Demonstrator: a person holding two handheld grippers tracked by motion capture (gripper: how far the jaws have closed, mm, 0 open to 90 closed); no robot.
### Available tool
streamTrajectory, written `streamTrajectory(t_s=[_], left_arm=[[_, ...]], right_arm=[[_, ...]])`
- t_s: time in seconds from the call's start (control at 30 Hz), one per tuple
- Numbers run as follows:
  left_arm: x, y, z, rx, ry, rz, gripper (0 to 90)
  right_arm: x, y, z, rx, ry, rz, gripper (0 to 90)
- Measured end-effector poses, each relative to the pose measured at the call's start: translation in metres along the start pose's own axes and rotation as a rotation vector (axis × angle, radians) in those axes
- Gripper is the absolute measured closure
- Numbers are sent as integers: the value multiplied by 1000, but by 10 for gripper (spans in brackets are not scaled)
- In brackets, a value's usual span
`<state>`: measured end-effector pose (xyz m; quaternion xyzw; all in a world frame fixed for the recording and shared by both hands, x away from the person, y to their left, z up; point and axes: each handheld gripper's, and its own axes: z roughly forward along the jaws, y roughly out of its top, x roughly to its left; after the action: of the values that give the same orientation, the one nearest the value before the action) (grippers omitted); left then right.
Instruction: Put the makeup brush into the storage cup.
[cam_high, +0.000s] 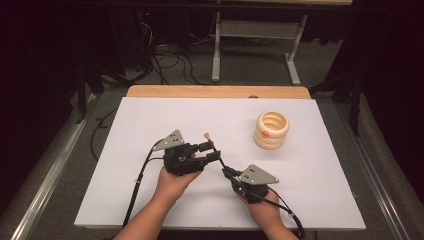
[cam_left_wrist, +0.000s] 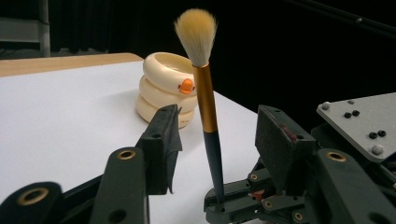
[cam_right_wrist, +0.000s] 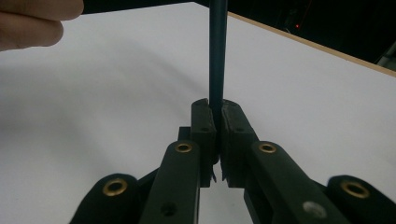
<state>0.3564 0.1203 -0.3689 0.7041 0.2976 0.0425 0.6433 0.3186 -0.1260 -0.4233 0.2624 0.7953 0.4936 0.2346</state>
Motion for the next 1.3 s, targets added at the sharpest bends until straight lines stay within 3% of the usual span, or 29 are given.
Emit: streamTrajectory(t_s=[0.1,0.3,0.97,1.3], left_arm=[[0,-2,1,12,2,8,554],[5,-4,-1,-6,-8,-27,611],[7,-6,-6,-38,6,-27,771],[7,-7,-5,-58,-46,-45,831]], right_arm=[[0,0,0,-4,5,-13,876],[1,0,1,0,3,-14,876],[2,-1,2,11,2,-26,875],[2,-2,3,16,6,-33,874]])
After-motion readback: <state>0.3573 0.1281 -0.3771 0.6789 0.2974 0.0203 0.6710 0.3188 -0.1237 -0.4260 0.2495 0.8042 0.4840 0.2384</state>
